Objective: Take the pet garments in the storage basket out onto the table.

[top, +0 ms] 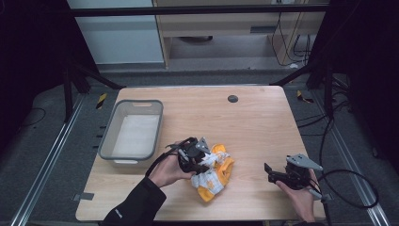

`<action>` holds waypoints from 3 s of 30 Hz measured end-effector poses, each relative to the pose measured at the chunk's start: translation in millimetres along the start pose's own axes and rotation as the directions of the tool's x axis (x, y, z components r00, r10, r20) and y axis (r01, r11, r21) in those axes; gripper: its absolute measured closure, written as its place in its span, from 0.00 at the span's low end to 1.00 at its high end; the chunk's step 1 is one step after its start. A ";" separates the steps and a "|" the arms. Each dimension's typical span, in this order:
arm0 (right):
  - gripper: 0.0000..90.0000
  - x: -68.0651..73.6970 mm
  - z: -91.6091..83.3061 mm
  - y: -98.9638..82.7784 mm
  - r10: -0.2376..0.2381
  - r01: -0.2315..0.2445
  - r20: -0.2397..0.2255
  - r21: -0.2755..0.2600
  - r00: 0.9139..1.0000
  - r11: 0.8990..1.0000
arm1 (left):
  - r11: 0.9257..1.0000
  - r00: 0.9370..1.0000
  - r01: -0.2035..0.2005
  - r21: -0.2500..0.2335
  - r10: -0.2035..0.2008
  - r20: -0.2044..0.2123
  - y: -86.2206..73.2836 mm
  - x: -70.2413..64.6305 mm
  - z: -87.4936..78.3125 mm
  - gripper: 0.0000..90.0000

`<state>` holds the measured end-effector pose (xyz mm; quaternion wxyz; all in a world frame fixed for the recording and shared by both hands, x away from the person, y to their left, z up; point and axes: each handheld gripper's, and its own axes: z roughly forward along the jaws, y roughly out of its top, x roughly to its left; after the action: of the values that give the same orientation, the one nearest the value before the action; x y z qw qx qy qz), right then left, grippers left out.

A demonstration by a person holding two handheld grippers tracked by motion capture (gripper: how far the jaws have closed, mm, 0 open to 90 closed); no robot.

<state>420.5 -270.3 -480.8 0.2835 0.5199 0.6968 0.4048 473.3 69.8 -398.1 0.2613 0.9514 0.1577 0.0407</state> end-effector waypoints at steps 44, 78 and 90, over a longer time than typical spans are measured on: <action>0.08 0.3 -0.2 -0.1 0.008 -0.008 0.001 0.006 1.000 1.000 | 0.989 0.998 0.020 -0.145 -0.027 -0.051 -21.3 -1.5 -3.9 0.22; 0.08 0.1 0.5 -0.9 -0.002 0.002 0.003 0.012 1.000 1.000 | 0.886 0.949 0.181 -0.426 -0.270 -0.160 -99.8 -0.8 -35.5 0.31; 0.08 0.9 1.3 -1.6 -0.006 0.006 0.004 0.022 1.000 1.000 | 0.853 0.925 0.222 -0.473 -0.337 -0.174 -131.4 0.1 -41.1 0.40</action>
<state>420.5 -269.3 -482.8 0.2805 0.5218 0.7020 0.3953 430.2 196.7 -429.9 0.4528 0.8199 0.3134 0.1568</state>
